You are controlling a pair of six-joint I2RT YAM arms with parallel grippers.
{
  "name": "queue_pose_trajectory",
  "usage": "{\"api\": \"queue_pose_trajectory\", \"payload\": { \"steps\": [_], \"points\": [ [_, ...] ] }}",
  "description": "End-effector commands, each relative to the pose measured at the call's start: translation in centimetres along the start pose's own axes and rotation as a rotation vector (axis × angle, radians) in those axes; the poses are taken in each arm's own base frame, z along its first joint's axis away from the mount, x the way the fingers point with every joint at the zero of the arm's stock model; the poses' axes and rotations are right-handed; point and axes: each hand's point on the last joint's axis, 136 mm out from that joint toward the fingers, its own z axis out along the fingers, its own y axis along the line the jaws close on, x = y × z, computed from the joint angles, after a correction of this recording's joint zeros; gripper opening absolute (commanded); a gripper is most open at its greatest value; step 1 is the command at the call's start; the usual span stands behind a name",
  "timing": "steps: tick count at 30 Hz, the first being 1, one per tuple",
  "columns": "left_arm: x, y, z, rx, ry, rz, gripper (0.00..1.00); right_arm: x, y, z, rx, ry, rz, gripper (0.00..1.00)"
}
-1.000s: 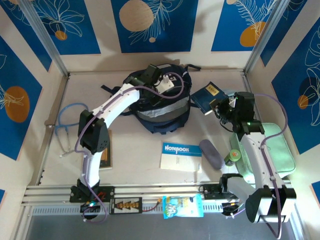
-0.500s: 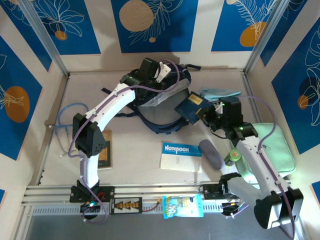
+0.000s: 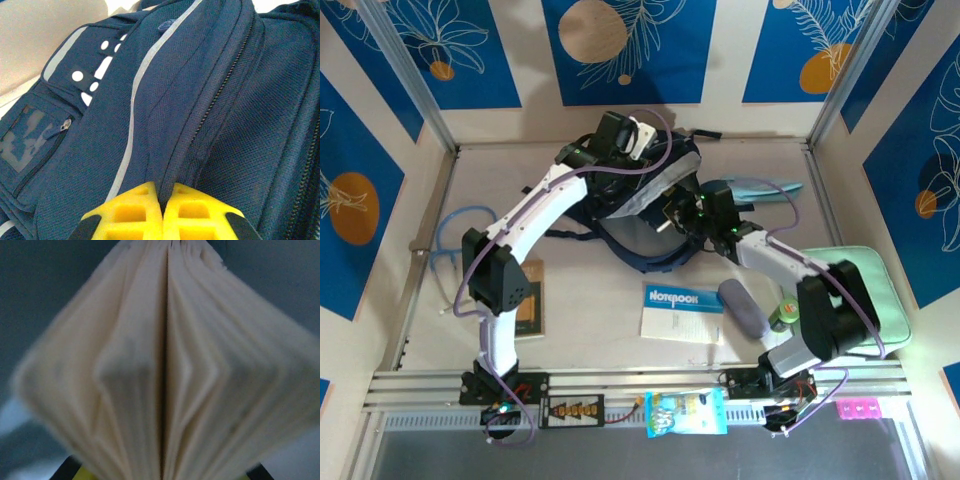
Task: Pack the student bag
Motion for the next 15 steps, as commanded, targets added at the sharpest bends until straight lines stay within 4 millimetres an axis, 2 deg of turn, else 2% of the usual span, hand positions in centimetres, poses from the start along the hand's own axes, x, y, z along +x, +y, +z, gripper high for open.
{"api": "queue_pose_trajectory", "payload": {
  "steps": [1, 7, 11, 15],
  "points": [
    [-6.5, 0.0, -6.5, 0.046, -0.22, -0.085, 0.0, -2.6, 4.6, 1.4, -0.14, -0.144, 0.007, 0.01],
    [-6.2, 0.2, -6.1, 0.072, -0.208, -0.114, 0.0, -3.6, 4.4, 5.8, -0.183, -0.157, 0.037, 0.01],
    [-6.1, 0.3, -5.8, 0.1, -0.202, -0.135, 0.0, -3.8, 2.0, 8.3, -0.077, -0.207, 0.112, 0.02],
    [-5.9, 0.4, -5.7, 0.112, -0.193, -0.138, 0.0, -3.7, 1.7, 10.7, -0.056, -0.194, 0.12, 0.04]
  ]
}}
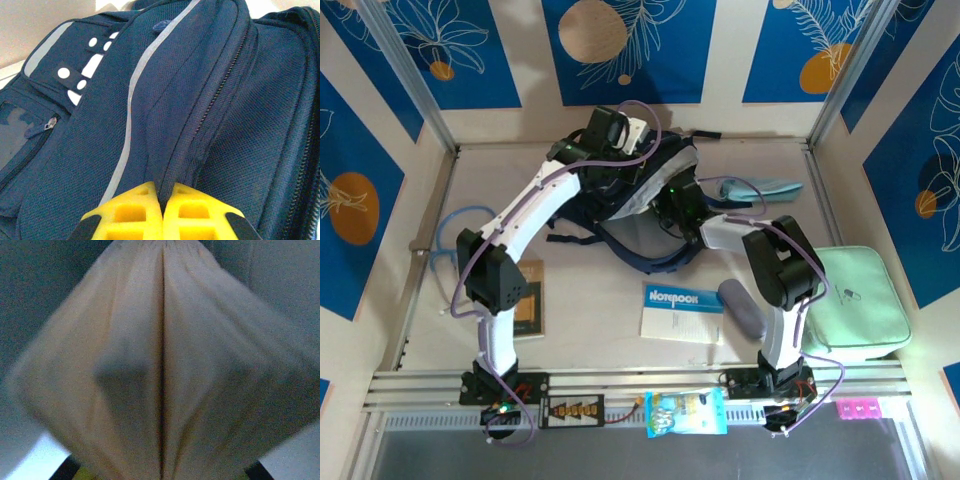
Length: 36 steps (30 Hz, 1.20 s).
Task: Pack the student bag
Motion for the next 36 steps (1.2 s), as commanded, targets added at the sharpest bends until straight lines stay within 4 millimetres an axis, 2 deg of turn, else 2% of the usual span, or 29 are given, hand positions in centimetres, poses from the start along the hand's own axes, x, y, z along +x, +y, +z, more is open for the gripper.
{"api": "queue_pose_trajectory", "payload": {
  "steps": [1, 3, 7, 11, 13, 15, 18, 22, 31, 33, 36],
  "points": [
    [-5.5, -0.9, -4.8, 0.056, -0.189, -0.016, 0.0, -0.6, 2.1, 1.5, -0.048, -0.045, 0.02, 0.05],
    [-5.4, -0.9, -4.7, 0.056, -0.184, -0.011, 0.0, -0.1, 2.4, 2.6, -0.044, -0.031, 0.005, 0.06],
    [-5.0, -0.8, -4.2, 0.055, -0.176, -0.004, 0.0, 0.5, 0.8, 3.6, 0.05, -0.048, 0.025, 0.11],
    [-4.8, -0.7, -4.0, 0.056, -0.175, -0.01, 0.0, 0.2, -0.1, 4.6, 0.077, -0.013, 0.058, 0.23],
    [-4.8, -0.8, -4.1, 0.059, -0.178, -0.01, 0.0, 0.2, -1.2, 4.4, 0.139, 0.011, 0.11, 0.28],
    [-4.7, -0.8, -4.0, 0.059, -0.176, -0.006, 0.0, 0.5, -2.0, 3.4, 0.197, 0.037, 0.171, 0.37],
    [-4.7, -0.7, -4.0, 0.052, -0.173, -0.007, 0.0, 1.2, -1.2, 1.6, 0.191, 0.058, 0.173, 0.56],
    [-4.4, -0.3, -3.5, 0.041, -0.166, -0.02, 0.0, 1.5, -0.5, -1.5, 0.213, 0.071, 0.163, 0.68],
    [-3.1, 0.3, -2.2, 0.031, -0.133, -0.041, 0.0, 1.5, -1.1, -8.8, 0.185, 0.06, 0.228, 0.66],
    [-2.0, 0.3, -1.6, 0.05, -0.108, -0.038, 0.0, 1.3, -2.0, -10.7, 0.209, 0.04, 0.205, 0.65],
    [0.1, -1.2, -1.0, 0.142, -0.069, -0.039, 0.0, 0.3, -4.1, -13.9, 0.314, -0.047, 0.124, 0.65]
  ]
}}
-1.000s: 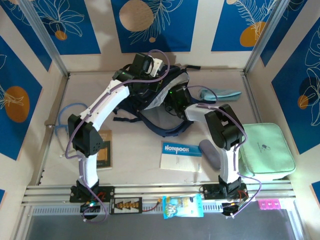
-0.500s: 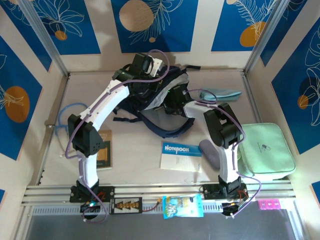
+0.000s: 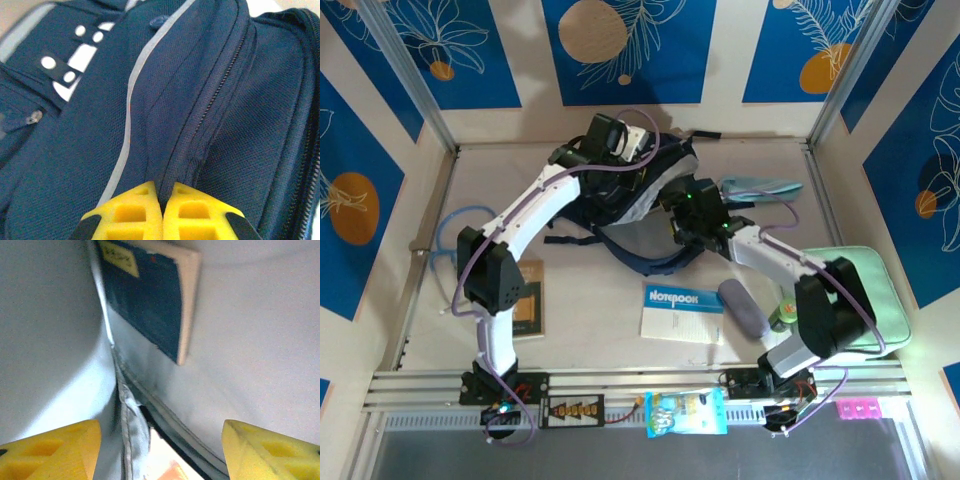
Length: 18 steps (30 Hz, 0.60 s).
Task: Pack the student bag
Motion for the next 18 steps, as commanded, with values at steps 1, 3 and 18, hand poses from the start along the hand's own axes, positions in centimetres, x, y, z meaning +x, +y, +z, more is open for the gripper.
{"api": "queue_pose_trajectory", "payload": {
  "steps": [1, 3, 18],
  "points": [
    [-1.4, -1.3, -2.5, 0.097, -0.099, -0.019, 0.0, -1.9, -3.8, -3.1, 0.16, -0.131, -0.068, 0.65],
    [0.1, -1.2, -2.1, 0.105, -0.082, -0.047, 0.07, -3.1, -5.9, -5.0, 0.251, -0.206, -0.099, 0.65],
    [14.2, 2.7, -5.0, 0.011, 0.09, -0.423, 0.79, -6.7, -4.8, -11.0, 0.241, -0.268, -0.439, 0.72]
  ]
}}
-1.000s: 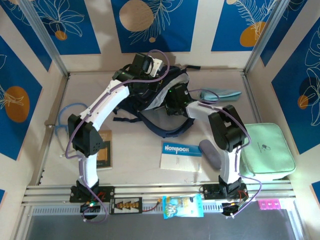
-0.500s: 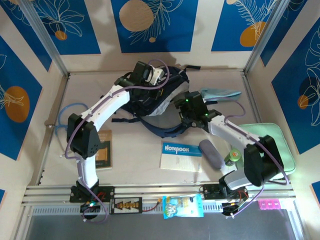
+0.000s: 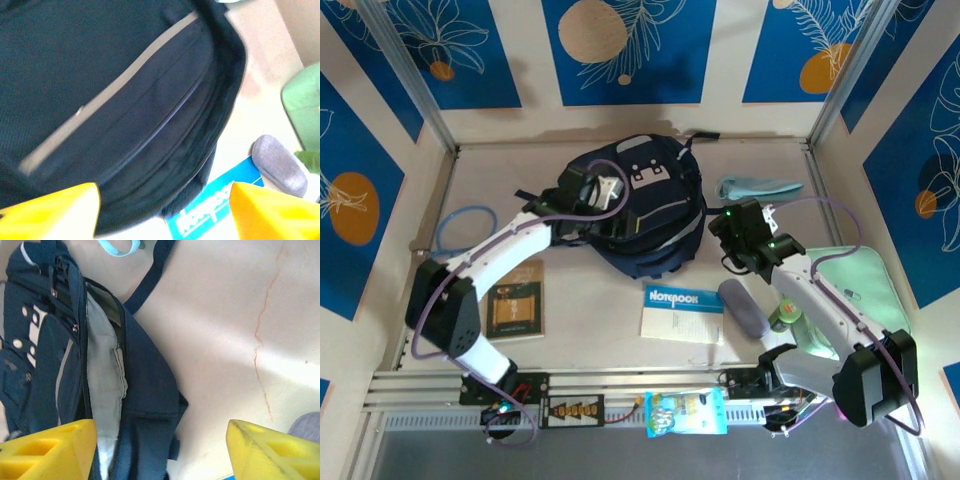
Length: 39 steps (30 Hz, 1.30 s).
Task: Pack the student bag
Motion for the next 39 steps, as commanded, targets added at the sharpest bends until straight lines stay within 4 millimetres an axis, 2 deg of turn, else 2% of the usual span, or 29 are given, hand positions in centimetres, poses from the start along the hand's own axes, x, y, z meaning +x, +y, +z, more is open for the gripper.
{"api": "queue_pose_trajectory", "payload": {
  "steps": [1, 2, 5, 12, 15, 23, 27, 31, 34, 39],
  "points": [
    [1.9, 4.7, -2.5, -0.105, -0.018, -0.201, 0.86, -0.4, 2.5, -0.9, -0.052, 0.009, -0.172, 0.74],
    [2.9, 5.6, -3.0, -0.092, -0.012, -0.247, 1.0, -0.3, 3.1, -0.9, -0.06, 0.016, -0.192, 0.78],
    [5.7, 9.3, -4.8, -0.184, -0.022, -0.343, 1.0, 0.2, 4.4, -0.4, -0.075, 0.033, -0.239, 0.98],
    [11.3, 18.4, -8.6, -0.515, -0.037, -0.578, 1.0, 2.4, 6.5, 0.6, -0.112, 0.1, -0.283, 0.99],
    [11.8, 20.6, -9.3, -0.564, -0.05, -0.652, 1.0, 3.1, 7.0, 1.0, -0.122, 0.132, -0.285, 0.99],
    [10.3, 25.3, -9.3, -0.618, -0.039, -0.729, 1.0, 4.4, 7.5, 1.2, -0.138, 0.174, -0.281, 1.0],
    [9.8, 26.5, -8.2, -0.619, -0.039, -0.724, 1.0, 4.6, 7.4, 1.3, -0.138, 0.177, -0.279, 1.0],
    [9.6, 26.1, -6.1, -0.533, -0.013, -0.726, 0.99, 4.7, 7.2, 1.5, -0.133, 0.183, -0.291, 1.0],
    [10.0, 24.7, -4.8, -0.487, 0.017, -0.711, 0.93, 4.6, 7.2, 1.7, -0.132, 0.185, -0.285, 1.0],
    [11.9, 20.6, -2.9, -0.403, 0.111, -0.662, 0.88, 4.7, 7.8, 1.9, -0.145, 0.191, -0.281, 1.0]
  ]
}}
